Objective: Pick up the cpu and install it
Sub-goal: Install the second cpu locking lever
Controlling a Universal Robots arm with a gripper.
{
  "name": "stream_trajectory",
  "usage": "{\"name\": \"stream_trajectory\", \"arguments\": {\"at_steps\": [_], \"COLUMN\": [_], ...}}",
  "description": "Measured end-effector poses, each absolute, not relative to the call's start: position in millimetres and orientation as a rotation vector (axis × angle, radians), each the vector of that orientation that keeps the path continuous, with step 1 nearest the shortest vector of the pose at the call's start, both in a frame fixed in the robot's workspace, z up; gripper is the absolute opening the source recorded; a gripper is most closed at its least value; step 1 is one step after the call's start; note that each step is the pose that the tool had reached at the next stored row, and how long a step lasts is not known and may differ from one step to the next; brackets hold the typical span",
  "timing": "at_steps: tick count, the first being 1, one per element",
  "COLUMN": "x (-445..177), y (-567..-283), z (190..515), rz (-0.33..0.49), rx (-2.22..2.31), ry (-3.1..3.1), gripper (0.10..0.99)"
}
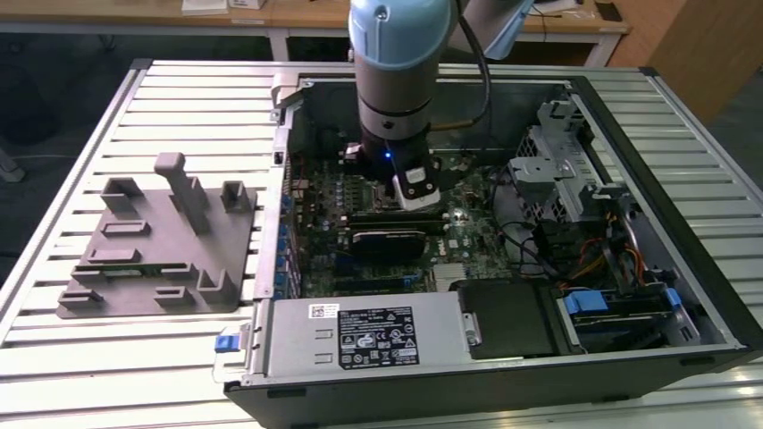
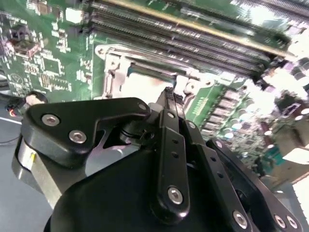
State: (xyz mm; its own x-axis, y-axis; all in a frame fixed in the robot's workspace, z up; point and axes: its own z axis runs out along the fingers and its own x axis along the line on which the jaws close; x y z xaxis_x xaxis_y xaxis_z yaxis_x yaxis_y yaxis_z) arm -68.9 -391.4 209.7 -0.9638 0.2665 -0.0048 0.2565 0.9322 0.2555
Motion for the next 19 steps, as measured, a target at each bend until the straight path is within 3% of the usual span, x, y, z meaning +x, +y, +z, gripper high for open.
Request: {"name": "stream_trajectory", "arguments": {"at_steps": [11,19], "x": [-55.7,-55.3], "y": [-371.0,-368.5], "z": [206.0,211.1], "rz": [0.265,0.262], "rx": [0.409,0.409], "ry": [3.053,3.053], "gripper": [0.106,0.106]}}
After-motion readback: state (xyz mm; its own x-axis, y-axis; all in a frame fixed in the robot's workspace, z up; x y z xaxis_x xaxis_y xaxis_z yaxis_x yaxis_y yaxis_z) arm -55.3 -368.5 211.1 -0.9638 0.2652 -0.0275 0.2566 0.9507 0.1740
